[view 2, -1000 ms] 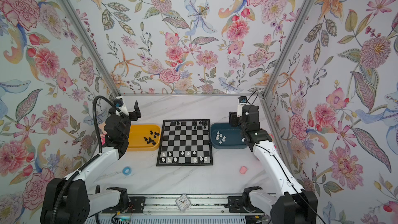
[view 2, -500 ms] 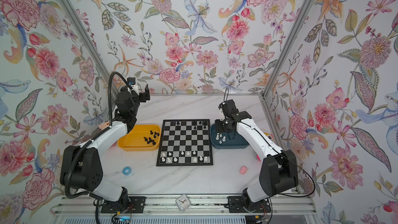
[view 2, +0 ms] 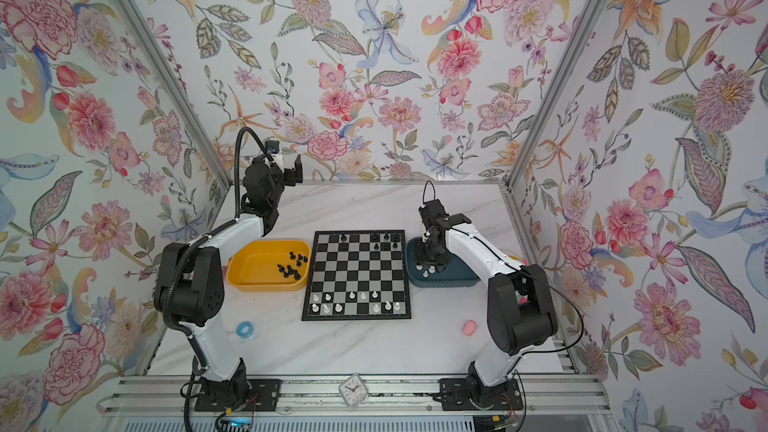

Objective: Set up the chess pieces on the board
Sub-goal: 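Raise the left gripper while moving the right gripper over the teal tray, then lower the right gripper and grasp a white pawn in the teal tray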

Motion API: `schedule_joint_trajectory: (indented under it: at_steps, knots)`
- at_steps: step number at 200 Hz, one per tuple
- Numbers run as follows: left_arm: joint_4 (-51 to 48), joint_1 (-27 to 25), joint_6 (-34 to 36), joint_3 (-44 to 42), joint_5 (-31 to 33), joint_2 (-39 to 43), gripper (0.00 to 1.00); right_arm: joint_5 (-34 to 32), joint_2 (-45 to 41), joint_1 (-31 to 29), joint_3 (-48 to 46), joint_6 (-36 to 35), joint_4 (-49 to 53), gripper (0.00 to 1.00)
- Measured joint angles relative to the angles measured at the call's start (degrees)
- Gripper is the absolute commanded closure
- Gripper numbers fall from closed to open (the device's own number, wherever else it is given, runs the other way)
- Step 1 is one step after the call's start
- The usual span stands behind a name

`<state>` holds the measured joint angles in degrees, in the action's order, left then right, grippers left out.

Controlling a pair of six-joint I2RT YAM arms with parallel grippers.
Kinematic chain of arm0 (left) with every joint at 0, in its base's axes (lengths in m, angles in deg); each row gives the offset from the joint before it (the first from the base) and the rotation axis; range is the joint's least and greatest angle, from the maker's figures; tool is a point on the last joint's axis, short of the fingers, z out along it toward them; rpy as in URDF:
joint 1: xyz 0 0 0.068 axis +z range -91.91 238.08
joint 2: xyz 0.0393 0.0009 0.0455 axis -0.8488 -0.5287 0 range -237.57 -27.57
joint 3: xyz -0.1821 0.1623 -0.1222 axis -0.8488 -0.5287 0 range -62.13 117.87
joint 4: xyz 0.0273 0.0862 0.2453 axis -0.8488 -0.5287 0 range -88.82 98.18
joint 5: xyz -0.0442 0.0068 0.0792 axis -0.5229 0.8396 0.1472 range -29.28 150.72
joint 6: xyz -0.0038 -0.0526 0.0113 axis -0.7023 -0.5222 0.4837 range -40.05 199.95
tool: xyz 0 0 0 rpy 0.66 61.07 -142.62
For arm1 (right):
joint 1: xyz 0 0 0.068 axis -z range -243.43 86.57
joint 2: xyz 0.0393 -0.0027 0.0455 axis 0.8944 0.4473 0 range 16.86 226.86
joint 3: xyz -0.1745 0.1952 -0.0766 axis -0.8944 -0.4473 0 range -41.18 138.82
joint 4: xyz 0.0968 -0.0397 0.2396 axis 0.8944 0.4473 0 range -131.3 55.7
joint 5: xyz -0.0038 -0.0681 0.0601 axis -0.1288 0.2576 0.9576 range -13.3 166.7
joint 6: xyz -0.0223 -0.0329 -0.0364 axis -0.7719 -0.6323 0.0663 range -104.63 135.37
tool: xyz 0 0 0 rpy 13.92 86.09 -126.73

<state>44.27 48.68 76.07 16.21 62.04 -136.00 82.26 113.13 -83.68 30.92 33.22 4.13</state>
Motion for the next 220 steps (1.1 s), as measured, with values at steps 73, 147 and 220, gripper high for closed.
schedule_joint_trajectory:
  at_steps: [73, 147, 220]
  knots:
    - [1.2, 0.0, 0.0, 0.5, -1.2, -0.9, 0.05, -0.4, 2.7, 0.1, -0.1, 1.7, 0.0, 0.72]
    - [2.3, 0.0, 0.0, 0.5, -2.1, -1.6, 0.04, -2.1, 2.8, 0.1, -2.1, 3.1, 0.0, 0.73]
    - [3.1, 0.0, -0.7, 0.5, -2.7, -1.9, 0.05, -3.3, 2.8, 0.9, -3.3, 3.7, -1.0, 0.74]
